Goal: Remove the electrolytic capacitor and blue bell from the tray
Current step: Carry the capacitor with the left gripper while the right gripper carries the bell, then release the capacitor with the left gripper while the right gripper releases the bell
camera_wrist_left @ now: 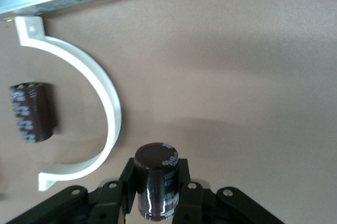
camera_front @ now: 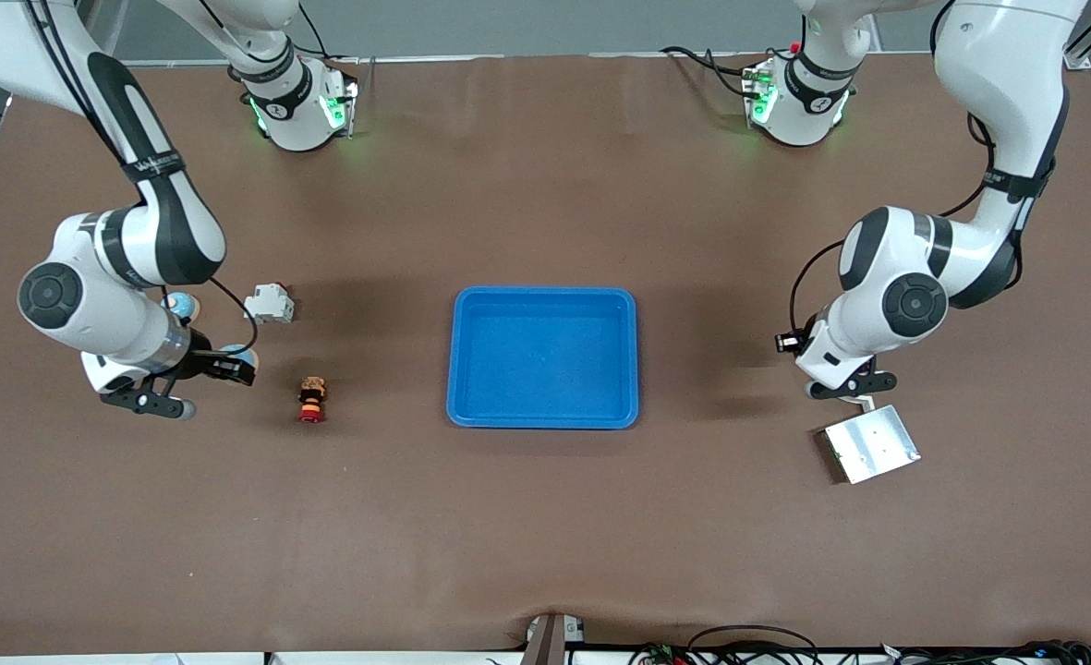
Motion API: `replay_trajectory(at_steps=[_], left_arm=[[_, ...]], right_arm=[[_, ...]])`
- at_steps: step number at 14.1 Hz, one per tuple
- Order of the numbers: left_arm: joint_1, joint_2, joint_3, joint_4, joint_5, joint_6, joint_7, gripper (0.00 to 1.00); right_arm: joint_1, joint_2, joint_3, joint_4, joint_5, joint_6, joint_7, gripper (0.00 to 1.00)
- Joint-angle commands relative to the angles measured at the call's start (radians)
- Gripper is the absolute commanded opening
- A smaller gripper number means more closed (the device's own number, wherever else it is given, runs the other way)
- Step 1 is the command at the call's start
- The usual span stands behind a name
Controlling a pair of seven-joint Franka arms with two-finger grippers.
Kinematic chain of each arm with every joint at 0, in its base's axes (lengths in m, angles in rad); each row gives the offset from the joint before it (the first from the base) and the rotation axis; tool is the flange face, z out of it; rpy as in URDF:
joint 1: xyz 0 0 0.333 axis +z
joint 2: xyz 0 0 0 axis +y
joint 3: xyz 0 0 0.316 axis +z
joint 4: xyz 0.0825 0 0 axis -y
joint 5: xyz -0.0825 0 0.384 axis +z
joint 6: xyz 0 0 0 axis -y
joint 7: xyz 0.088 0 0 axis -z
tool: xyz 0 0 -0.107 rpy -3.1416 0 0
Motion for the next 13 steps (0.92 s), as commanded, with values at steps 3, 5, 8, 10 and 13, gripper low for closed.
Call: replay_trajectory(at_steps=[3,5,8,10,13], left_arm=[[0.005,0.070,-0.002,0.050,0.024,0.026,0.012,0.00],[0.007,0.092,0.000,0.057,0.024,0.031,0.014,0.00],[0.005,0.128,0.000,0.068,0.024,0.052,0.009,0.00],[0.005,0.142,0.000,0.073,0.024,0.054,-0.003,0.00],[-0.001,0.156,0.000,0.074,0.024,0.063,-0.008,0.00]], right_arm=[[-0.104,0.058,0.025,-0.032,0.009,0.107,-0.141,0.00],[-0.153,0.102,0.028,-0.029,0.017,0.127,-0.207,0.00],[-0.165,0.155,0.026,-0.032,0.017,0.191,-0.232,0.00],[-0.165,0.178,0.026,-0.032,0.017,0.222,-0.233,0.00],[-0.159,0.191,0.026,-0.021,0.017,0.225,-0.232,0.00]])
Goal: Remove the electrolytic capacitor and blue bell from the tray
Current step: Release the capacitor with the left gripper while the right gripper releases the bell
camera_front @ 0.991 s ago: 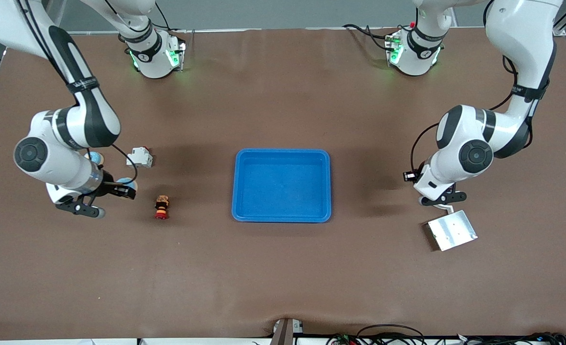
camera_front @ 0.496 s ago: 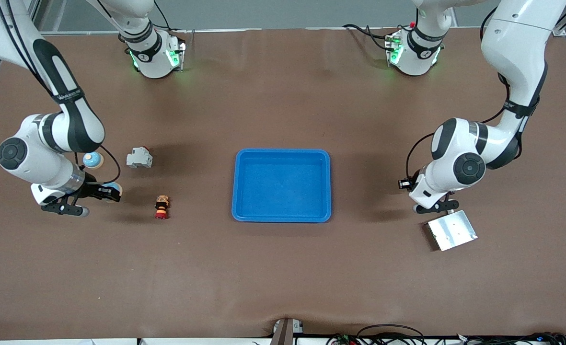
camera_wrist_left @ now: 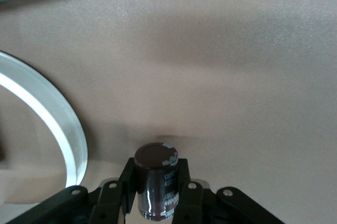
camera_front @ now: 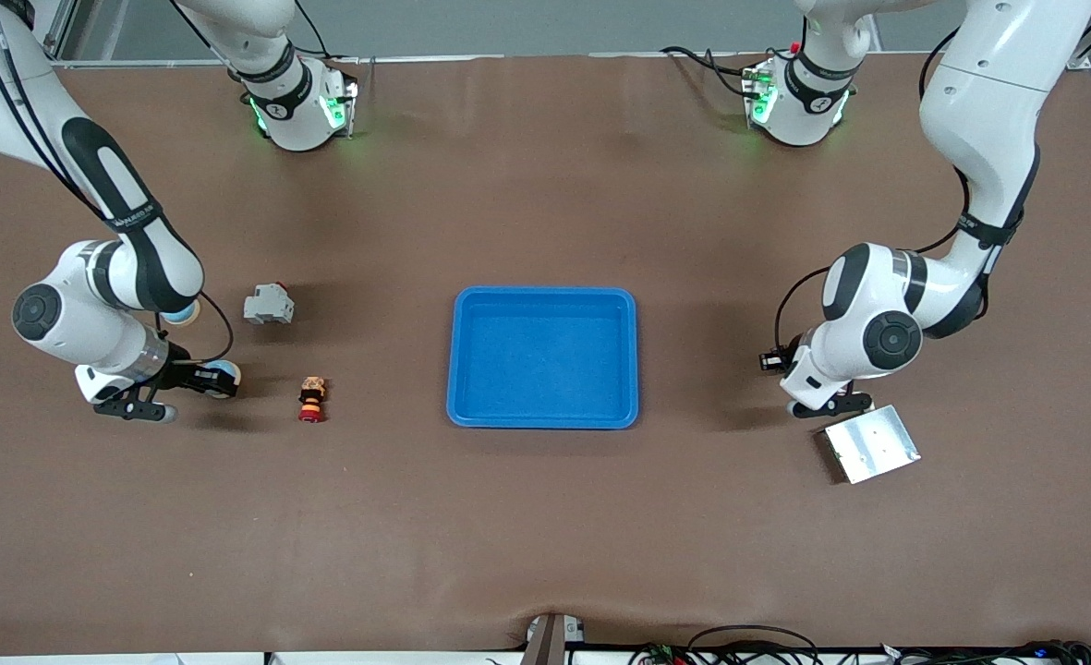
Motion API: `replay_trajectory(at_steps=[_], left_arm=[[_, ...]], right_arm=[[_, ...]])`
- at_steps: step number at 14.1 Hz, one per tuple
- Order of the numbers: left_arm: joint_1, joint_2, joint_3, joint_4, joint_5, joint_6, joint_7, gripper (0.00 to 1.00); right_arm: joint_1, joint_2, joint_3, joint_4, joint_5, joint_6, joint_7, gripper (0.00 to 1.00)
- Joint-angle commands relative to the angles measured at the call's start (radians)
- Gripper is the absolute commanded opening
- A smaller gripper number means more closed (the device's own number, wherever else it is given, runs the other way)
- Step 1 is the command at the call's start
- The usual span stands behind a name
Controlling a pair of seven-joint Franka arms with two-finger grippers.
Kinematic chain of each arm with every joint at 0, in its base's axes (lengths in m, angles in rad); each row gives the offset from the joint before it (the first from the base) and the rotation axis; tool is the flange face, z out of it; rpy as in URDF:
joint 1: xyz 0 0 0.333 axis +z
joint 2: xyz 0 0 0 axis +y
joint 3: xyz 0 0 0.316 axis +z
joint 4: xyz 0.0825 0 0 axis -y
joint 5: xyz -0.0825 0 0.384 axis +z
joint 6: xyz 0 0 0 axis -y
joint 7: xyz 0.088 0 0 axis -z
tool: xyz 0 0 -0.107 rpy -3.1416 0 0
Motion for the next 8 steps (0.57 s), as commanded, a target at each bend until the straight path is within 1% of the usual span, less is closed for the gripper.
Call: replay_trajectory(at_steps=[1,4,6,8], left_arm=[[-0.003,0.015,-0.002,0.014,0.023,0.012,-0.009,0.00],[-0.003,0.021,-0.002,0.014,0.023,0.014,-0.009,0.00],[-0.003,0.023,-0.002,0.014,0.023,0.025,-0.008,0.00],[-0.003,0.030,-0.002,0.014,0.023,0.026,-0.008,0.01]], right_arm=[[-0.008,0.018,0.017,0.017,0.016,0.013,-0.014,0.00],[0.013,0.028,0.016,0.038,0.016,0.012,-0.002,0.00],[0.027,0.062,0.016,0.067,0.014,0.013,0.018,0.00],[0.032,0.068,0.016,0.074,0.014,0.013,0.019,0.00]])
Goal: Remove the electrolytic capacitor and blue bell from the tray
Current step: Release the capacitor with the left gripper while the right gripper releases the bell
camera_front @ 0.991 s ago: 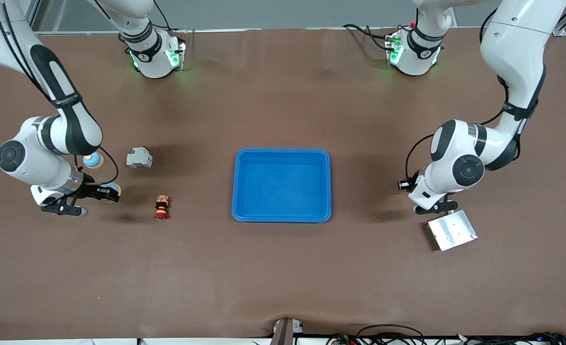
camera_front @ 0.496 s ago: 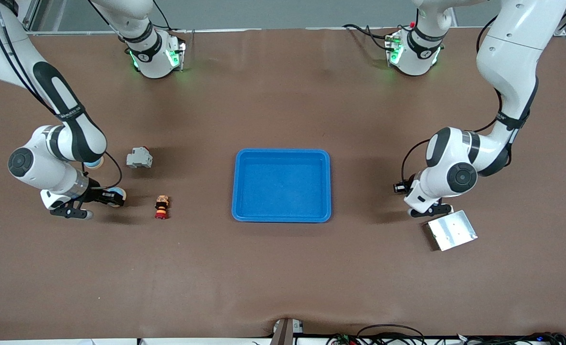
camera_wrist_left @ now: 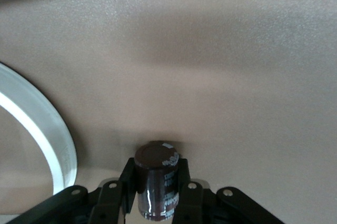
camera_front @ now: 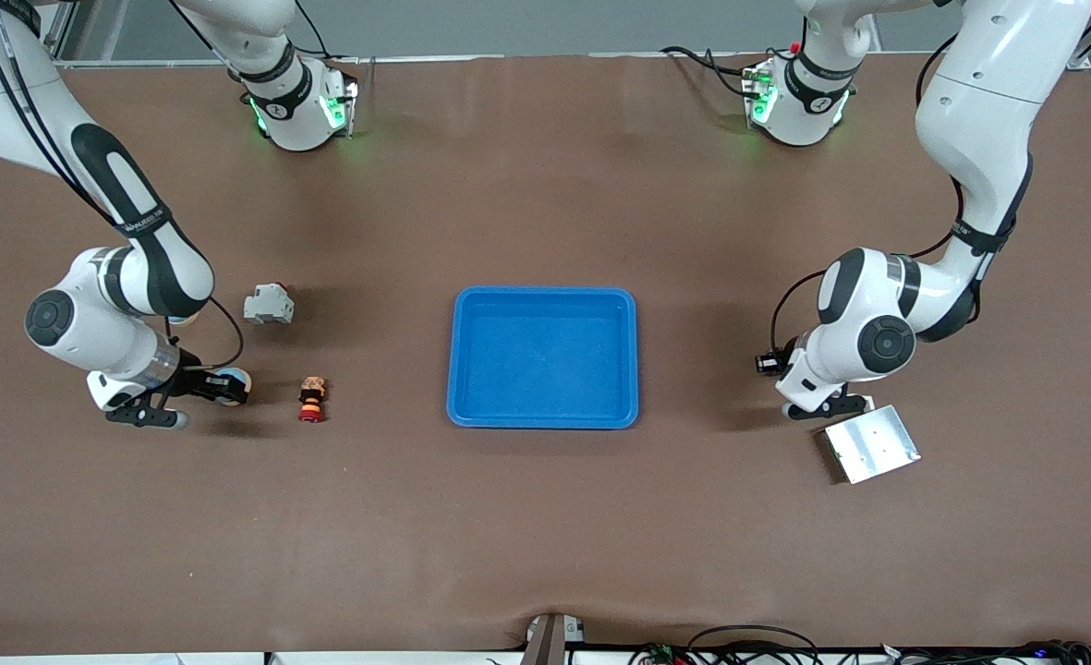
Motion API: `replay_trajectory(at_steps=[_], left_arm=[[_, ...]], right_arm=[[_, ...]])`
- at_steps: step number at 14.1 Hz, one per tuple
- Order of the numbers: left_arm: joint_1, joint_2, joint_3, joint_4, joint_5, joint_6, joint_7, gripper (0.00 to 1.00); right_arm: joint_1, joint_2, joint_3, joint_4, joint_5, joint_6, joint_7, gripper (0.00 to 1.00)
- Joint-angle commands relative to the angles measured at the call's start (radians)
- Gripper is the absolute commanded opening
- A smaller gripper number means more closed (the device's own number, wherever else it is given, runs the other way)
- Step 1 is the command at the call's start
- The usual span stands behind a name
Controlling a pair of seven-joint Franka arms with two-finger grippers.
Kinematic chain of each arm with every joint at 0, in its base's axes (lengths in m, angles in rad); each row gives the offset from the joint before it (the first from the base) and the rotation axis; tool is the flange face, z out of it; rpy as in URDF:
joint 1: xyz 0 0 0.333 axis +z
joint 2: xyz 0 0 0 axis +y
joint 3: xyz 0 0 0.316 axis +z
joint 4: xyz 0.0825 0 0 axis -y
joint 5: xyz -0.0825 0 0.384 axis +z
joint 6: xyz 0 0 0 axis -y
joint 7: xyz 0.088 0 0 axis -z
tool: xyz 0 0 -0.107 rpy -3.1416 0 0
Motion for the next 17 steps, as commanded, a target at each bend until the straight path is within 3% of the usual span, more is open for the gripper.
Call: replay_trajectory(at_steps=[1,9,10,11,14,17], left_arm=[[-0.002,0.014,-0.002,0.012,0.023,0.009,-0.009,0.05],[-0.002,0.014,-0.002,0.012,0.023,0.009,-0.009,0.52],[-0.002,0.014,-0.002,0.012,0.023,0.009,-0.009,0.59],[-0.003,0.014,-0.002,0.012,0.023,0.009,-0.009,0.70],[-0.003,0.011,-0.002,0.012,0.023,0.009,-0.009,0.98],[-0.003,0.008,-0.002,0.012,0.023,0.006,-0.009,1.00]], right_arm=[[0.008,0.033,0.003,0.037,0.013,0.003,0.010,0.00],[0.016,0.065,0.001,0.061,0.011,-0.009,0.022,0.00],[0.016,0.066,0.000,0.063,0.011,-0.008,0.022,0.22],[0.013,0.068,0.000,0.063,0.011,-0.005,0.023,0.97],[0.011,0.068,0.000,0.063,0.011,-0.006,0.023,1.00],[0.014,0.068,0.000,0.067,0.011,-0.011,0.026,1.00]])
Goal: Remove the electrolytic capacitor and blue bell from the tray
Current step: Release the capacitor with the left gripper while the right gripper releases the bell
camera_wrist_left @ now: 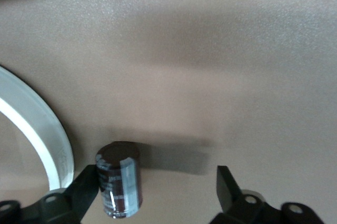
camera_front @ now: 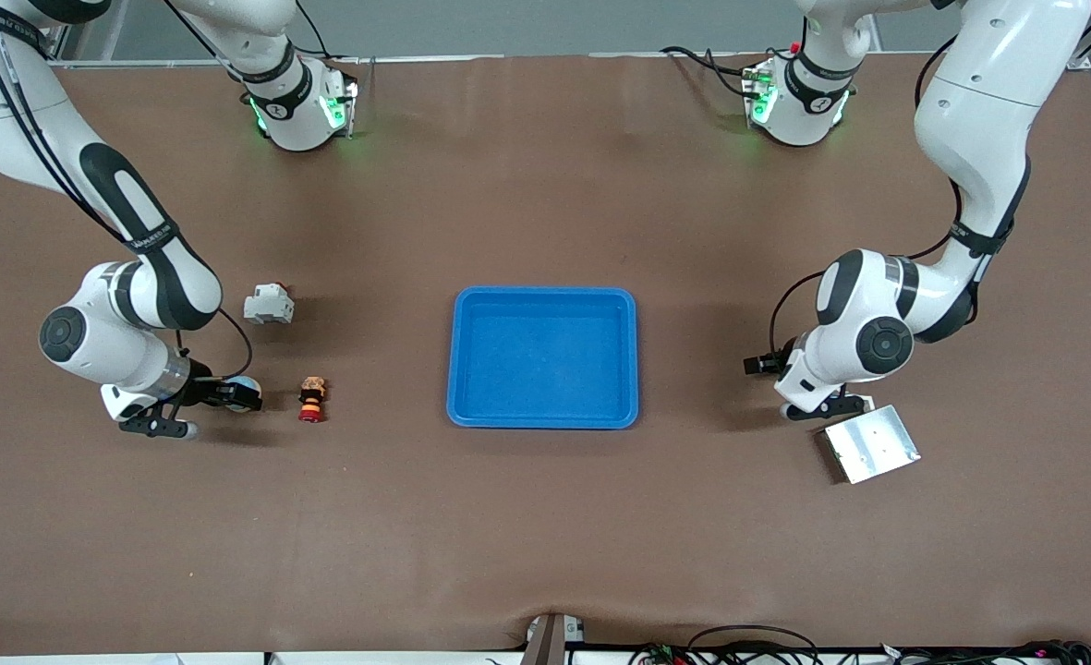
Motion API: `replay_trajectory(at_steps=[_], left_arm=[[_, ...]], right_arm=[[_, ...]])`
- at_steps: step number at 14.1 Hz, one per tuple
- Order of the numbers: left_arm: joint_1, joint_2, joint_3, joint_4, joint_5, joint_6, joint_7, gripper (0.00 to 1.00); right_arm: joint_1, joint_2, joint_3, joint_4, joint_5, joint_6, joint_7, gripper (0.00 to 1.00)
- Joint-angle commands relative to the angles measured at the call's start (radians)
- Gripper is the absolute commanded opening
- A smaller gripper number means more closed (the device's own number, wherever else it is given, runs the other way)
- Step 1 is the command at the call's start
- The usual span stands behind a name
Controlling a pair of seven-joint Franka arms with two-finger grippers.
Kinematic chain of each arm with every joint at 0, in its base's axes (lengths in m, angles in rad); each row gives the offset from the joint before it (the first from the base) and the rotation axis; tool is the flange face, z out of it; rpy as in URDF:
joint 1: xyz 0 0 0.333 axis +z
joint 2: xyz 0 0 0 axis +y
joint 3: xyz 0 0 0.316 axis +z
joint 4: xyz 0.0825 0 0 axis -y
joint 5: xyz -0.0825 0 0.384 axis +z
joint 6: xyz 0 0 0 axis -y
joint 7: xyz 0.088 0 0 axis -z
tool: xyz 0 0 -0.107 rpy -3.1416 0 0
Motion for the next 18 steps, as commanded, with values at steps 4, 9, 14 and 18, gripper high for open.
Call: replay_trajectory(at_steps=[4,9,14,18], left_arm=[[-0.009,0.002,-0.001,0.017,0.023,-0.001,-0.066,1.00],[0.000,-0.021,-0.001,0.017,0.023,-0.021,-0.063,1.00],[0.055,-0.089,-0.009,0.008,0.025,-0.076,-0.009,1.00],[0.121,-0.162,-0.013,0.003,0.026,-0.180,0.129,1.00]], right_arm=[[0.013,0.006,0.002,0.037,0.007,-0.029,0.029,1.00],[0.014,-0.021,0.007,0.163,0.004,-0.279,0.029,1.00],[0.039,-0.110,0.007,0.198,-0.090,-0.388,0.024,1.00],[0.066,-0.199,0.007,0.298,-0.116,-0.614,0.018,1.00]])
